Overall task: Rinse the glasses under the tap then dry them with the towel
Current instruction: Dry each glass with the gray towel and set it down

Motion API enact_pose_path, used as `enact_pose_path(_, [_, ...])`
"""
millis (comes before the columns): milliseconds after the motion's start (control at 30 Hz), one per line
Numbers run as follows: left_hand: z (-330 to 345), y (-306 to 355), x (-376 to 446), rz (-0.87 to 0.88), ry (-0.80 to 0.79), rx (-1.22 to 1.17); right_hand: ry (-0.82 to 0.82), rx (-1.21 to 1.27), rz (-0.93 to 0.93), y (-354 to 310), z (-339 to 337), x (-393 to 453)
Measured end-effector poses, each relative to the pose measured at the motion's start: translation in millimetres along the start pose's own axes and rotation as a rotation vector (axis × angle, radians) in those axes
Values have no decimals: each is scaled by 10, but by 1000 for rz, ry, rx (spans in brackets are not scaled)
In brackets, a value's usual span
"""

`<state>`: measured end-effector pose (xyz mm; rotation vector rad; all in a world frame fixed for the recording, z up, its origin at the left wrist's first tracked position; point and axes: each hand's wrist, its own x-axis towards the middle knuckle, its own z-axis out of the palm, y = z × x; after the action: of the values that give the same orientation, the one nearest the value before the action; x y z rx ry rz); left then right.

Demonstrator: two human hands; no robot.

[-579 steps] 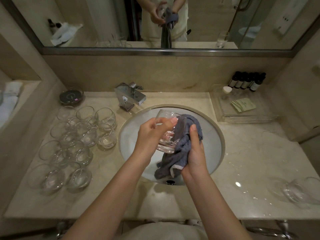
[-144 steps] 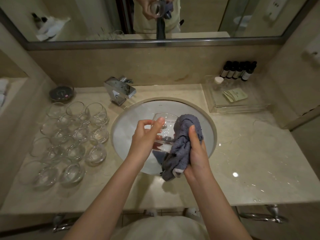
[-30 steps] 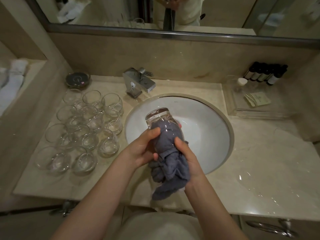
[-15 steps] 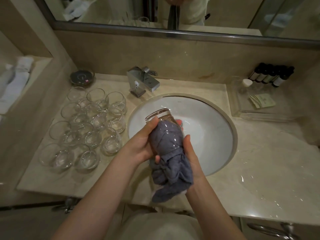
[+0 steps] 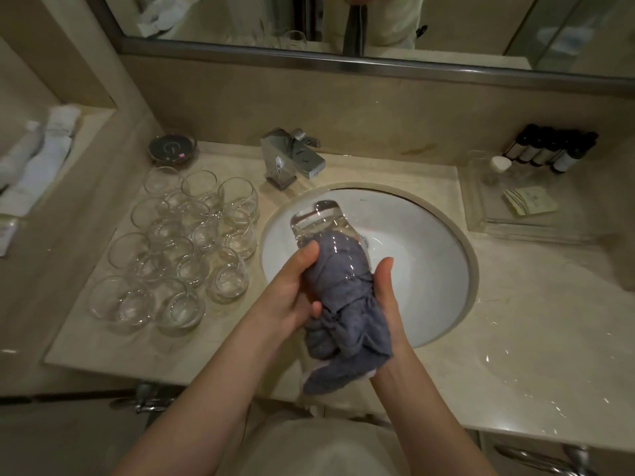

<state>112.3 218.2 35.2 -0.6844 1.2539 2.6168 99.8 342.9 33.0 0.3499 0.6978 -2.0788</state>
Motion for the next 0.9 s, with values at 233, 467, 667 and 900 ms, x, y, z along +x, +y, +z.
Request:
enact_pose_path(233, [66, 57, -128, -8, 46, 4, -40, -47, -45, 57, 47, 170])
enact_pose_path(467, [-37, 104, -130, 10, 246, 91, 46, -264, -56, 30, 18, 156])
enact_pose_path(667, [-488, 411, -191, 67, 425, 353, 78, -287, 44, -54, -157, -1])
enact_pose_path(900, [-752, 336, -386, 203, 549, 643, 47, -182, -37, -160, -160, 37])
